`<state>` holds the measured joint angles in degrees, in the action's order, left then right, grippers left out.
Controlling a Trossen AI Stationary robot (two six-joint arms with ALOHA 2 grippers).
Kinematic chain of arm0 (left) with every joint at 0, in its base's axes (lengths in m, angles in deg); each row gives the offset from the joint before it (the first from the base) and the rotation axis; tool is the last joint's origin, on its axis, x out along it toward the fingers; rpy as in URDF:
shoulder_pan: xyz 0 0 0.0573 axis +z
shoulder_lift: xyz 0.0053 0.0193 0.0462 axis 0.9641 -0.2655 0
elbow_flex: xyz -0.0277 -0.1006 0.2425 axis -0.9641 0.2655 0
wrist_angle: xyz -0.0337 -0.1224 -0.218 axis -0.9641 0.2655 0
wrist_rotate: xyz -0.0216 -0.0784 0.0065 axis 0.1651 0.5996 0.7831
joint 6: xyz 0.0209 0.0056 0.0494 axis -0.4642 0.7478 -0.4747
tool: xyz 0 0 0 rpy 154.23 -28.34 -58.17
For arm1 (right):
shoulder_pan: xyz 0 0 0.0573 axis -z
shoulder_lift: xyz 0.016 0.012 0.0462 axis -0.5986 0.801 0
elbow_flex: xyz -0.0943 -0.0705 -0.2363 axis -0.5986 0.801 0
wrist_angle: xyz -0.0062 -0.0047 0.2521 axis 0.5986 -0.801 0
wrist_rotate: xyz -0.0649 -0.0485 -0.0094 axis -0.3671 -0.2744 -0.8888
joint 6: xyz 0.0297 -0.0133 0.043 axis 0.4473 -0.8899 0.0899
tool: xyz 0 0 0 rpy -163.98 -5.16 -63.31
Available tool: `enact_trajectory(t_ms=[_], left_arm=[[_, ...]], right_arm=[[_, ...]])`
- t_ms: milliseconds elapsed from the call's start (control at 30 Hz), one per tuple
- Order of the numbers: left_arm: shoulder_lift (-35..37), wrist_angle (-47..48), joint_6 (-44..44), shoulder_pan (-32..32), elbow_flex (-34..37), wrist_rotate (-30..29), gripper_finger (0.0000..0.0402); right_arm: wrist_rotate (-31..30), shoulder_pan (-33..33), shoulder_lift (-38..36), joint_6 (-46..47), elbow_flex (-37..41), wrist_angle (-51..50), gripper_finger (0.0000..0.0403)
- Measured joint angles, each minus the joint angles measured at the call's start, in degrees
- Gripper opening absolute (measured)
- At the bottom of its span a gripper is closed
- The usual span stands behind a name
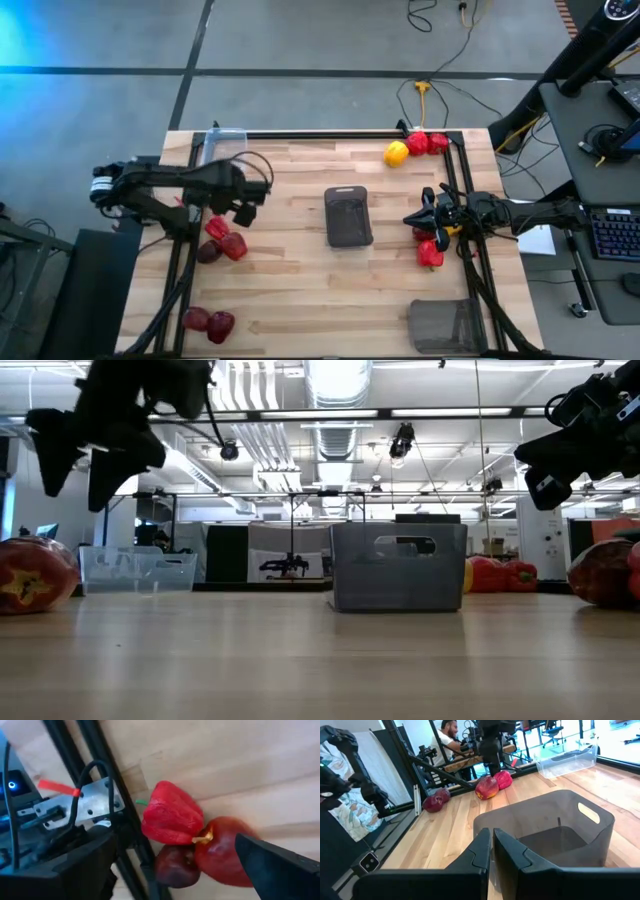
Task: Sort produce into baskets
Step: Put the red apple into the transparent bin
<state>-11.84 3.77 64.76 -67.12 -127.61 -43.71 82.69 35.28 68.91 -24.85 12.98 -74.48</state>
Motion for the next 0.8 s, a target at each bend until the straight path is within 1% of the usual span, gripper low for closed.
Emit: enact_trajectory(t_ms=[133,233,400,533,600,700,800], left_arm=[[-3.8,0.6,-13.3,4.0,0.0,1.9,0.0393],[-6.3,1.8,-23.8,4.8,0.0,1.7,0.0393],[-8.9,1.8,-37.3,4.2,0.1,1.2,0.0393],[-12.0,1.7,-49.6,0.2,0.2,1.6,0.0393],[-13.0,1.8,-52.2,-1.6,0.2,1.6,0.0393],[-14.2,1.7,-52.9,-4.4,0.2,1.4,0.0393],[-12.2,1.8,-52.6,-7.8,0.1,1.6,0.0392]], right_arm=[[0.0,0.0,0.0,0.0,0.0,0.0,0.0013],[0.0,0.0,0.0,0.0,0.0,0.0,0.0013],[0.0,0.0,0.0,0.0,0.0,0.0,0.0013],[0.0,0.0,0.0,0.0,0.0,0.0,0.0013],[0.0,0.0,0.0,0.0,0.0,0.0,0.0013],[0.0,0.0,0.0,0.0,0.0,0.0,0.0013],[0.0,0.0,0.0,0.0,0.0,0.0,0.0013]])
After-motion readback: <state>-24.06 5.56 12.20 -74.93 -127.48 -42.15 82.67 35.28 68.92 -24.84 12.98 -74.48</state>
